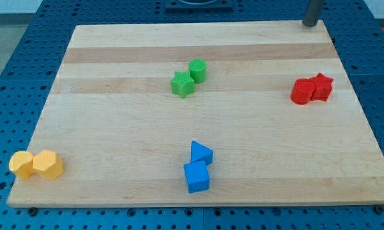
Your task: Move your arm to the top of the red circle
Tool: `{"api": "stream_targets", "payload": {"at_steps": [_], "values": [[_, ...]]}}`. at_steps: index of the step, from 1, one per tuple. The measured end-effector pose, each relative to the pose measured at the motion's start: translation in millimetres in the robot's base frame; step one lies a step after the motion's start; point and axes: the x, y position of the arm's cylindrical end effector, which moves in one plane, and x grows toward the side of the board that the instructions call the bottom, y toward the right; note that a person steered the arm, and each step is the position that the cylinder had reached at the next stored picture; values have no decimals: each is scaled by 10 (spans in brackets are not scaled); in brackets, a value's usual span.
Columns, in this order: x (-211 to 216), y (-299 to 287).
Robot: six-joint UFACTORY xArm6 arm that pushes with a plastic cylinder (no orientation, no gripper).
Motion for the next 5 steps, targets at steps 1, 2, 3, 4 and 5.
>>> {"api": "stream_targets", "payload": {"at_steps": [1,2,3,4,5], "values": [[36,-10],[41,-11],[430,-225],[591,-359],[690,-476]]}}
